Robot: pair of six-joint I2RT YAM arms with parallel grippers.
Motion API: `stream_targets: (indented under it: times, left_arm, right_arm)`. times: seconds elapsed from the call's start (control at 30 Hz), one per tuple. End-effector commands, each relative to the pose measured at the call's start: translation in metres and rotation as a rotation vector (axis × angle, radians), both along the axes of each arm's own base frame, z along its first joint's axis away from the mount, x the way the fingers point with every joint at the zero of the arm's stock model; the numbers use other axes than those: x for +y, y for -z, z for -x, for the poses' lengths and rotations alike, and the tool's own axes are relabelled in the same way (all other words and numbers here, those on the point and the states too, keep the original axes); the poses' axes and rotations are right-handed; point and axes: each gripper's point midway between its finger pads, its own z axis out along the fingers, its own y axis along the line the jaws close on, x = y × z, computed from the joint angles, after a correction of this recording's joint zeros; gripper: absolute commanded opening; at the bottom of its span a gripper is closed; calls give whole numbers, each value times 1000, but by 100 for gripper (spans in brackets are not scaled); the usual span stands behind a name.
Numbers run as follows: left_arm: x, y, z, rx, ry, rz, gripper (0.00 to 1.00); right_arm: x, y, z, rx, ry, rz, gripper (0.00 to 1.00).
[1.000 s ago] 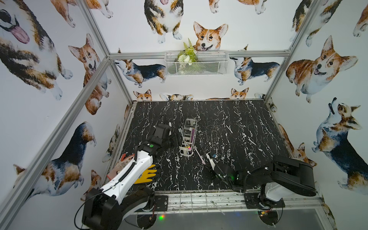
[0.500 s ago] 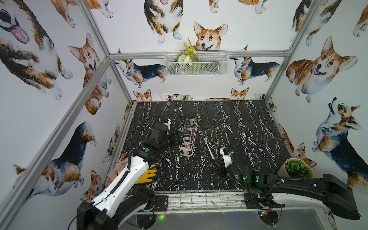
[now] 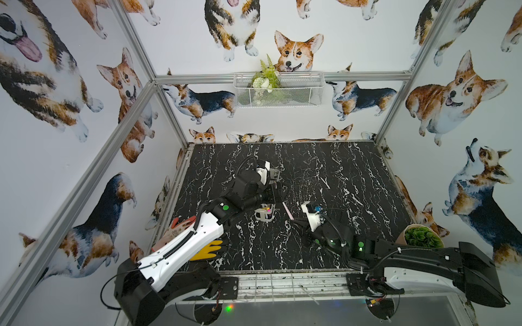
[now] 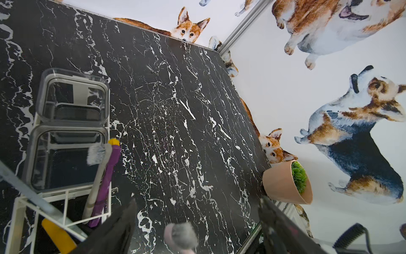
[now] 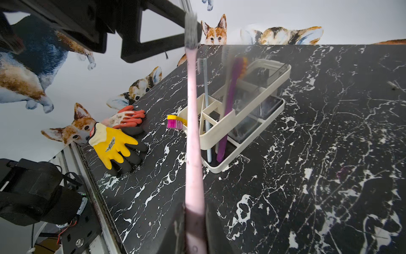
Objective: Place the toothbrush into the toothbrush holder
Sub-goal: Place the toothbrush in the toothbrush holder.
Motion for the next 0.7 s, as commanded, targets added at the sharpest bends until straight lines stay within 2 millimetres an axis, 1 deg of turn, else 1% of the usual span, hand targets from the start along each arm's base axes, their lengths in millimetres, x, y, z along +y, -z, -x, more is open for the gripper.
stream_targets:
  times: [0.0,0.07,0.1,0.33,0.47,0.5,0.57,0.6,0.63,0.67]
  left_arm:
    - [-9,-6,-1,-7,16,59,86]
    - [-8,-4,-1,-2,10,56,83]
    - [-6,-2,-1,1,3,49,75]
    - [0,-3,0,-2,-14,43,24]
    - [4,-5,1,-10,-29,33,4]
    - [5,-5,1,-11,-31,30,1]
    - [7,-5,1,-15,-36,20,0]
    - [9,-5,1,-19,-41,11,0]
    - [11,-6,0,-23,-46,2,0]
    - [13,-8,0,-29,-52,-9,0]
  right_arm:
    - [15,-24,3,-33,-49,-85,6]
    - [14,-26,2,-42,-45,-96,6]
    - [14,-26,2,-44,-43,-97,6]
    - [15,-25,-1,-47,-29,-91,6]
    - [16,-23,-2,-47,-26,-87,6]
    - [16,-22,-2,-44,-25,-83,6]
    - [18,-22,-2,-43,-25,-79,8]
    - [18,-21,-3,-41,-22,-76,12]
    - [18,-19,-4,-40,-18,-72,18]
    - [17,-20,-4,-39,-12,-72,26]
